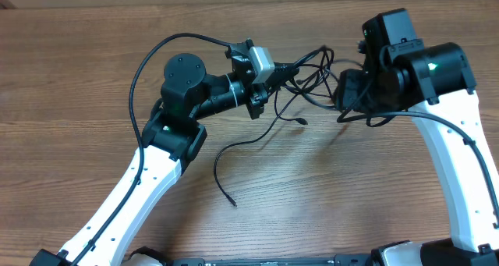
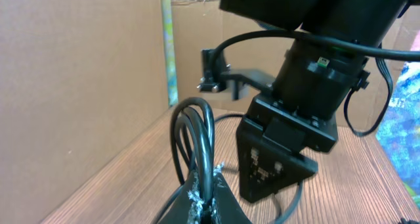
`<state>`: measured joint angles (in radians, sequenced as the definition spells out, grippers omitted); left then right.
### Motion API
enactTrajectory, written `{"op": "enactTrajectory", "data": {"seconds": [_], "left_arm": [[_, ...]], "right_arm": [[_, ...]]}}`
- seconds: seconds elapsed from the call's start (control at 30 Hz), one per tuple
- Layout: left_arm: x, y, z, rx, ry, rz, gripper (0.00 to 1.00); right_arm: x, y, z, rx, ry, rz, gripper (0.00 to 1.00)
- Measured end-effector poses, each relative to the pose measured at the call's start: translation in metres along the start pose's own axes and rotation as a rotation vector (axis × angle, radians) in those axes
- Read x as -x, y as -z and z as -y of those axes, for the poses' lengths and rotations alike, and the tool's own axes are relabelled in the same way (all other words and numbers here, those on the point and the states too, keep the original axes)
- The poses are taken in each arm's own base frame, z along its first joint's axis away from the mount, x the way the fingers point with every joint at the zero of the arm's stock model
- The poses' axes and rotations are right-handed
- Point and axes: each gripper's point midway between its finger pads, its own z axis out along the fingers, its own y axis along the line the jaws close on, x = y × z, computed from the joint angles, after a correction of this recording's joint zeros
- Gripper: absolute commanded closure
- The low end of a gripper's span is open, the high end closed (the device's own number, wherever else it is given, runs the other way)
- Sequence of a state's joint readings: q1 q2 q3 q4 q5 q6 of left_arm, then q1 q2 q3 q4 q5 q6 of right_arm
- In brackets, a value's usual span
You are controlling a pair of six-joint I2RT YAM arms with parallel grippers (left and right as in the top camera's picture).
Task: Untangle cables
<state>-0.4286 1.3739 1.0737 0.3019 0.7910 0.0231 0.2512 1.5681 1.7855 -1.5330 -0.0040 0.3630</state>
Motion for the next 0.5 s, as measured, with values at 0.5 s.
{"op": "enactTrajectory", "data": {"seconds": [0.5], "left_arm": [[0.024,0.045,-0.026,0.121,0.002,0.018,0.96]], "right_arm": [[0.015,0.006,0.084,-0.161,-0.31,0.023,0.48]]}}
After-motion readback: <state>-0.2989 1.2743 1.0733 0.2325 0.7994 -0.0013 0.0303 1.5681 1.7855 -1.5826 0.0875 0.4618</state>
